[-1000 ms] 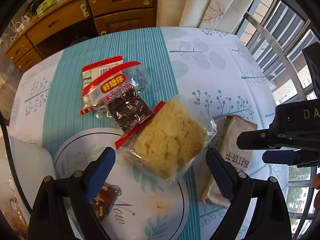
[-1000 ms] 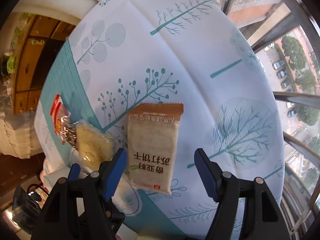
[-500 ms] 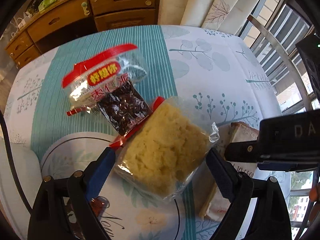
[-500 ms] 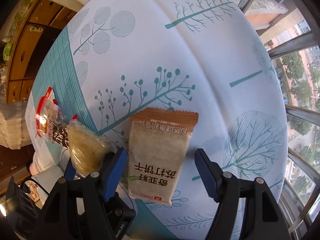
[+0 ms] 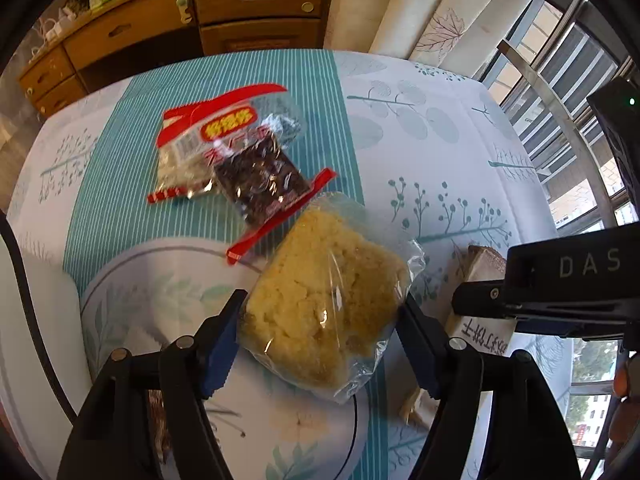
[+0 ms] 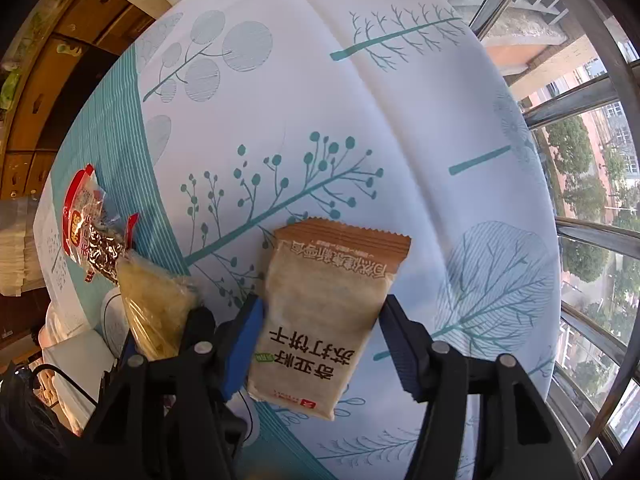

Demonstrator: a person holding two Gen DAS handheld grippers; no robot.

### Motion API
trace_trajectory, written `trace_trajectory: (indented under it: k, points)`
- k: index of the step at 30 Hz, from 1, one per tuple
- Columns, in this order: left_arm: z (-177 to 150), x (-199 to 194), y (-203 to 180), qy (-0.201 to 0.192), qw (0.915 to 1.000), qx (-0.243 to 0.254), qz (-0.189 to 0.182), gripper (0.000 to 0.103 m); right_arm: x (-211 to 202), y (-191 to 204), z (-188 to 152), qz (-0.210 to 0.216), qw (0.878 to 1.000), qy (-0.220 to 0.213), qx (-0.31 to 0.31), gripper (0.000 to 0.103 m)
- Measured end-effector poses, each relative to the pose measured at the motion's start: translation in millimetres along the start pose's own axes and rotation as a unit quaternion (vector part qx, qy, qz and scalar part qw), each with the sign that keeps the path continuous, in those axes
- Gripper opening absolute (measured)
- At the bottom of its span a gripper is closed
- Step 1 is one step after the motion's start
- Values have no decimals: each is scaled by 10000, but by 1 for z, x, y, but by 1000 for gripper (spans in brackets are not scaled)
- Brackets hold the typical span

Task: Organize snacks
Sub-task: 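Grasp the crumbly cake bag with the left tool while the right tool grasps the beige cracker pack, then carry the cake bag and cracker pack over the white tray and open both tools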

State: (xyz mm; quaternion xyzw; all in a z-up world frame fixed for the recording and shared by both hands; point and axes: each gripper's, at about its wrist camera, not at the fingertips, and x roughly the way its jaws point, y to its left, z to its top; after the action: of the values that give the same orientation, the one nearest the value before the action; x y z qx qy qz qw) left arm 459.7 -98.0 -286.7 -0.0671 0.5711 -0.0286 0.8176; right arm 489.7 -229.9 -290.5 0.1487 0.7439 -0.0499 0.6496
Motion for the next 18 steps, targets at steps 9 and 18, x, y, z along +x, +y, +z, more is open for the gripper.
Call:
trace_trajectory:
  k: [9,18]
  points:
    - [-26,-11,6,415,9988,-259,-82,70,11,-14,-31,62,9989,455,55,58]
    - [-62,-37,10,686,9966,-378,-252,70,22,-37,-76,97,9959,887,175,58]
